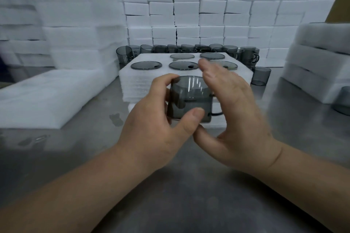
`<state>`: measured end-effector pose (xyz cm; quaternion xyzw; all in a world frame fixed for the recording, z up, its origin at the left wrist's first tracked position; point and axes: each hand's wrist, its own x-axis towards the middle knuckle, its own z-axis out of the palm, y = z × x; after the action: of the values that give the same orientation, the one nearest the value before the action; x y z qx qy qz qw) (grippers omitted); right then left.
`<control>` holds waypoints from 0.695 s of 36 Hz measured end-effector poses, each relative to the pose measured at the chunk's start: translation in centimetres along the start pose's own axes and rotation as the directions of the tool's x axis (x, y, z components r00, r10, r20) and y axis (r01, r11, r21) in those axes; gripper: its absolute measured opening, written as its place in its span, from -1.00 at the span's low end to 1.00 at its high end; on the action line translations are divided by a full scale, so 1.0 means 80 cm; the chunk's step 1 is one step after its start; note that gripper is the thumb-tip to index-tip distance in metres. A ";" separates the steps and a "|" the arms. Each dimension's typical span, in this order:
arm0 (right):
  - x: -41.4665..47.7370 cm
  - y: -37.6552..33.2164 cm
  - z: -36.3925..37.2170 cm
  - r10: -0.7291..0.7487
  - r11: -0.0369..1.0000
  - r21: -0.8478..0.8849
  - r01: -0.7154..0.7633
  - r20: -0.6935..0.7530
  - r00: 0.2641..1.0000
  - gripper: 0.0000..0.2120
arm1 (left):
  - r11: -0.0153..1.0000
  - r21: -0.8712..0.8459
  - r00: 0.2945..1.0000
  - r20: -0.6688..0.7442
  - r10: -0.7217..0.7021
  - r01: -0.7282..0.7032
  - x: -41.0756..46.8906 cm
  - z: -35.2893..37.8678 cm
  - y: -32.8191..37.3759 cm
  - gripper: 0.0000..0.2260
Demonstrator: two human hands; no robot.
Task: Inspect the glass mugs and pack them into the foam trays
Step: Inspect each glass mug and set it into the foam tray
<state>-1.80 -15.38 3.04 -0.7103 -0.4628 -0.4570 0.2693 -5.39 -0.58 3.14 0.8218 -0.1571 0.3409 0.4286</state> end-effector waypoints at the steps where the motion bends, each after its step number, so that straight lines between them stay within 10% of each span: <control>1: 0.000 0.001 -0.001 -0.007 1.000 0.017 0.007 -0.013 1.000 -0.38 | 1.000 -0.007 1.000 -0.022 -0.003 0.003 0.001 0.000 -0.001 -0.63; 9: 0.000 0.003 -0.001 0.074 0.995 0.070 -0.071 -0.049 0.996 -0.36 | 0.936 -0.339 0.983 -0.113 -0.142 0.096 0.003 0.005 -0.012 -0.37; 14: 0.000 0.004 -0.002 0.073 0.996 0.062 -0.071 -0.042 0.996 -0.40 | 0.855 -0.486 0.968 -0.065 -0.241 0.180 0.002 0.010 -0.006 -0.59; 25: -0.001 0.005 0.000 0.116 0.992 0.049 -0.117 0.028 0.993 -0.40 | 0.704 -0.614 0.929 0.157 -0.335 0.357 0.007 0.011 0.001 -0.34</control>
<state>-1.49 -15.60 2.99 -0.7347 -0.4353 -0.4199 0.3074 -4.64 -1.28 3.25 0.6496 -0.1127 0.1678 0.7329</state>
